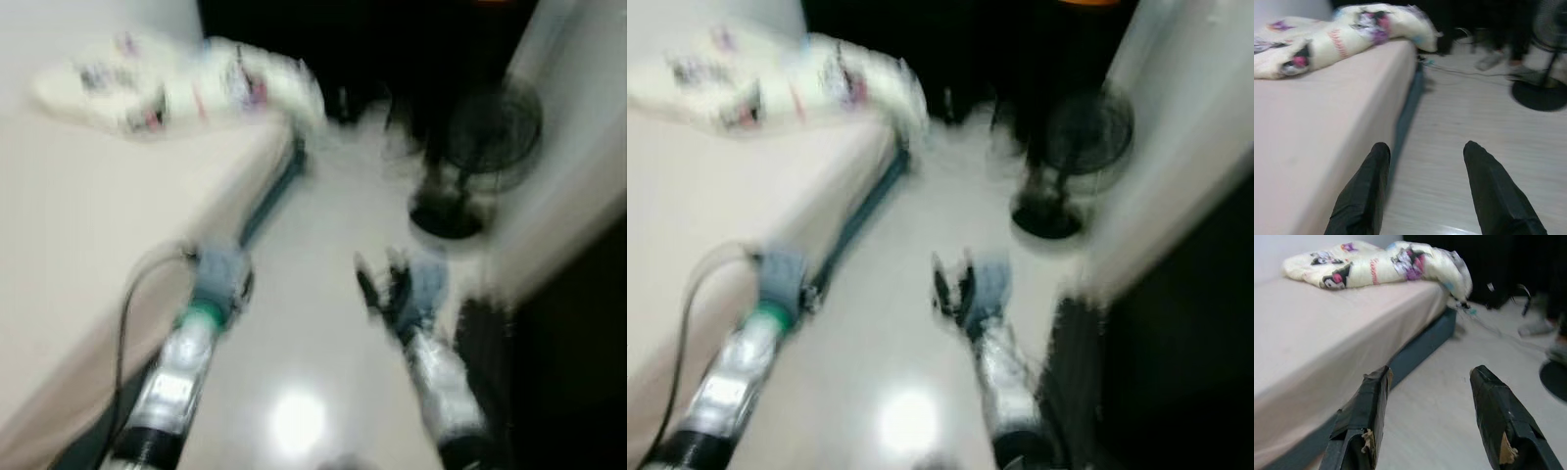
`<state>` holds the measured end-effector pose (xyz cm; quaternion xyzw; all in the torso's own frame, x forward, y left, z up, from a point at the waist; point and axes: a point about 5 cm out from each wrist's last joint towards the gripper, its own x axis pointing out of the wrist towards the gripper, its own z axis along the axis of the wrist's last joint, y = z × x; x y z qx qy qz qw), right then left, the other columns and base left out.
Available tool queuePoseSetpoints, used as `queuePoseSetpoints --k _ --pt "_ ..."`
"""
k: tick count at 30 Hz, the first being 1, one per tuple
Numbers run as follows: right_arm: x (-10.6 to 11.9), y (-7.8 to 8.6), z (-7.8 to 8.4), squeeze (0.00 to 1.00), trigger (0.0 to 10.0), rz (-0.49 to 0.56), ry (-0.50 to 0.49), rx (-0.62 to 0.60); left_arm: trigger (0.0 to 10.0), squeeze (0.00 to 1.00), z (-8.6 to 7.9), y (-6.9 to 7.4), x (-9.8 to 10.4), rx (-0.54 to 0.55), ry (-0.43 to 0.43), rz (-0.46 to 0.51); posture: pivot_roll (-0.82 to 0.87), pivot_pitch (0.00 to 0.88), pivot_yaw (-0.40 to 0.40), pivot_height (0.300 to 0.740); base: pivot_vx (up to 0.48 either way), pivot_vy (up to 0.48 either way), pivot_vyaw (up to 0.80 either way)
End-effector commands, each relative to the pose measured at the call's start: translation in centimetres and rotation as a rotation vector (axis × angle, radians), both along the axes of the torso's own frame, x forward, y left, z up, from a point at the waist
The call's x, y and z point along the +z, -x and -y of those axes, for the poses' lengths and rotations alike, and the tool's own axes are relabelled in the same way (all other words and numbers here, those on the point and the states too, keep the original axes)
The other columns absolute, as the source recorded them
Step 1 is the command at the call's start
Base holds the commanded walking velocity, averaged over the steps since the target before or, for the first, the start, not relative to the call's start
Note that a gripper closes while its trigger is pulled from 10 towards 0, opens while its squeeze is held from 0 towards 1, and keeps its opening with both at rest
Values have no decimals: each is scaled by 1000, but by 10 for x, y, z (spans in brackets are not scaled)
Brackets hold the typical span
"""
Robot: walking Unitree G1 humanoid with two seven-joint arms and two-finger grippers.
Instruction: Clean up the room
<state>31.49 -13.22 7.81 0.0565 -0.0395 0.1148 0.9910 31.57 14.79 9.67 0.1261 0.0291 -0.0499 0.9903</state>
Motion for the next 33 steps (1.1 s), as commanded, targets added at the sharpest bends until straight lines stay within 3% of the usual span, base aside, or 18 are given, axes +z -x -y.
queuePoseSetpoints --k 1,15,33 --pt "-4 3 -7 0 10000 -11 -8 16 10000 0 -6 3 -7 15 -9 -25 50 27 18 740 379 296 0" --pt "-6 4 -4 0 10000 -22 -34 -2 10000 0 -4 2 -8 12 -1 -30 46 30 21 740 359 303 0" --pt "-7 5 -3 0 10000 -19 -6 -5 10000 0 13 3 -5 -99 8 -45 43 37 29 740 0 0 -93"
